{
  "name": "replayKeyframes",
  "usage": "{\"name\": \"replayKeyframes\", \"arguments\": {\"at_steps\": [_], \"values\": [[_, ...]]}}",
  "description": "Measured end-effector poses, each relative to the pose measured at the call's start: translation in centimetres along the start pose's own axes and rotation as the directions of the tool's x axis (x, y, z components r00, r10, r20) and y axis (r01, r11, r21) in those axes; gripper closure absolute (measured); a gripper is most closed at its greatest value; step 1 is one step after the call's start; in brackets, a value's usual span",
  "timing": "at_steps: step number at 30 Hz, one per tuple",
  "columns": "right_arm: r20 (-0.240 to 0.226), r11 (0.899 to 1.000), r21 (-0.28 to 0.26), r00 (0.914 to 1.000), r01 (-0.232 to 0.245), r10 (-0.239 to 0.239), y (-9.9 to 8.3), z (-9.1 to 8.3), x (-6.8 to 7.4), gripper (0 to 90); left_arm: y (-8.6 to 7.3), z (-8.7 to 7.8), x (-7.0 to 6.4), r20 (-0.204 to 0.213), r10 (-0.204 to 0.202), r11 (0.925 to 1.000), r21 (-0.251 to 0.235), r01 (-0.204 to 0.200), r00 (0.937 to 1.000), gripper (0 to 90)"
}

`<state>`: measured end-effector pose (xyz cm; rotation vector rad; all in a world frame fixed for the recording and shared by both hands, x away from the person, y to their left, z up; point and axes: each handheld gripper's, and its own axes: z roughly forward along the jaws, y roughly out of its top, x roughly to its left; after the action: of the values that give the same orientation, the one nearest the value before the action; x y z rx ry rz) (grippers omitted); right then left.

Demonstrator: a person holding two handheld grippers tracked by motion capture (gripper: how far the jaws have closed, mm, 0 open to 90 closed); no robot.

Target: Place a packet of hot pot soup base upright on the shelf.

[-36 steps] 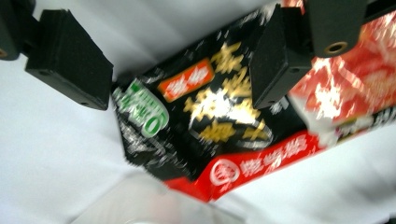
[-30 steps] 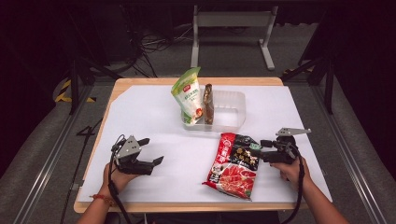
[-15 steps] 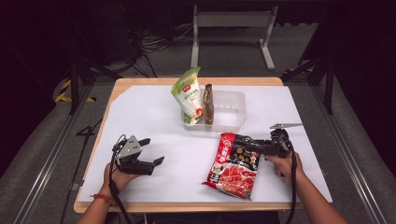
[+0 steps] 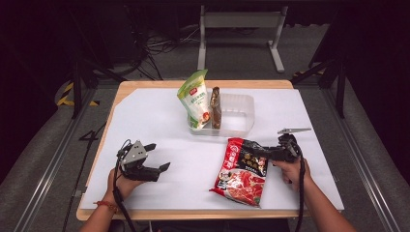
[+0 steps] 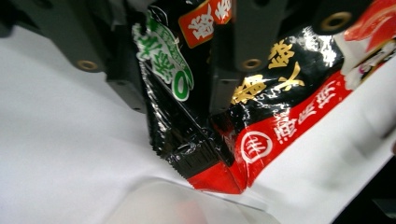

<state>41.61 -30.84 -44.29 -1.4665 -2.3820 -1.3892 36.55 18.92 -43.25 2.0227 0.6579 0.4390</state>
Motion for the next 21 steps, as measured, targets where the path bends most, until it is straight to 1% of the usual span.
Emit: {"name": "replayKeyframes", "arguments": {"at_steps": [2, 5, 7, 8, 11, 13, 14, 15, 18, 19, 21], "values": [[-0.024, 1.0, -0.015, 0.9997, -0.007, 0.006, -0.1, -0.3, -0.2, 72.5, 0.0, 0.1, 0.1, 0.0, -0.001, 1.0, 0.002, 0.001, 1.0, 15.0], [-0.044, 1.0, -0.023, 0.999, 0.009, -0.01, -0.1, -0.5, -0.2, 76.0, 0.0, 0.2, 0.3, 0.004, -0.009, 1.0, 0.001, 0.009, 1.0, 15.0], [-0.063, 0.999, -0.032, 0.9976, 0.025, -0.027, -0.2, -0.8, -0.3, 77.9, -0.1, 0.4, 0.4, 0.007, -0.004, 1.0, 0.008, 0.004, 1.0, 15.0], [-0.066, 0.999, -0.033, 0.9972, 0.034, -0.036, -0.2, -0.9, -0.3, 78.6, -0.2, 0.4, 0.4, 0.007, -0.004, 1.0, 0.008, 0.004, 1.0, 15.0], [-0.083, 0.998, -0.034, 0.9952, 0.048, -0.051, -0.2, -1.1, -0.3, 80.8, -0.3, 0.4, 0.6, 0.007, -0.015, 0.9999, 0.007, 0.015, 0.9999, 15.0], [-0.1, 0.997, -0.049, 0.9932, 0.056, -0.061, -0.2, -1.4, -0.3, 82.5, -0.4, 0.3, 0.5, 0.005, -0.01, 0.9999, 0.008, 0.009, 0.9999, 15.0], [-0.1, 0.996, -0.05, 0.9919, 0.073, -0.078, -0.2, -1.6, -0.2, 83.6, -0.4, 0.2, 0.5, 0.003, -0.003, 1.0, 0.006, 0.003, 1.0, 15.1], [-0.101, 0.995, -0.052, 0.9911, 0.082, -0.087, -0.2, -1.7, -0.1, 84.0, -0.3, 0.2, 0.4, 0.0, -0.006, 1.0, 0.003, 0.006, 1.0, 15.1], [-0.1, 0.992, -0.061, 0.9885, 0.108, -0.113, -0.1, -2.2, 0.4, 85.8, -0.3, 0.1, 0.5, -0.001, -0.012, 0.9999, -0.001, 0.012, 0.9999, 15.2], [-0.1, 0.992, -0.061, 0.9885, 0.108, -0.113, -0.1, -2.2, 0.4, 85.8, -0.3, 0.1, 0.5, -0.001, -0.012, 0.9999, -0.001, 0.012, 0.9999, 15.2], [-0.091, 0.988, -0.068, 0.9856, 0.137, -0.143, 0.0, -2.7, 0.9, 86.5, -0.3, 0.1, 0.5, 0.002, -0.017, 0.9998, 0.001, 0.017, 0.9998, 15.2]]}}
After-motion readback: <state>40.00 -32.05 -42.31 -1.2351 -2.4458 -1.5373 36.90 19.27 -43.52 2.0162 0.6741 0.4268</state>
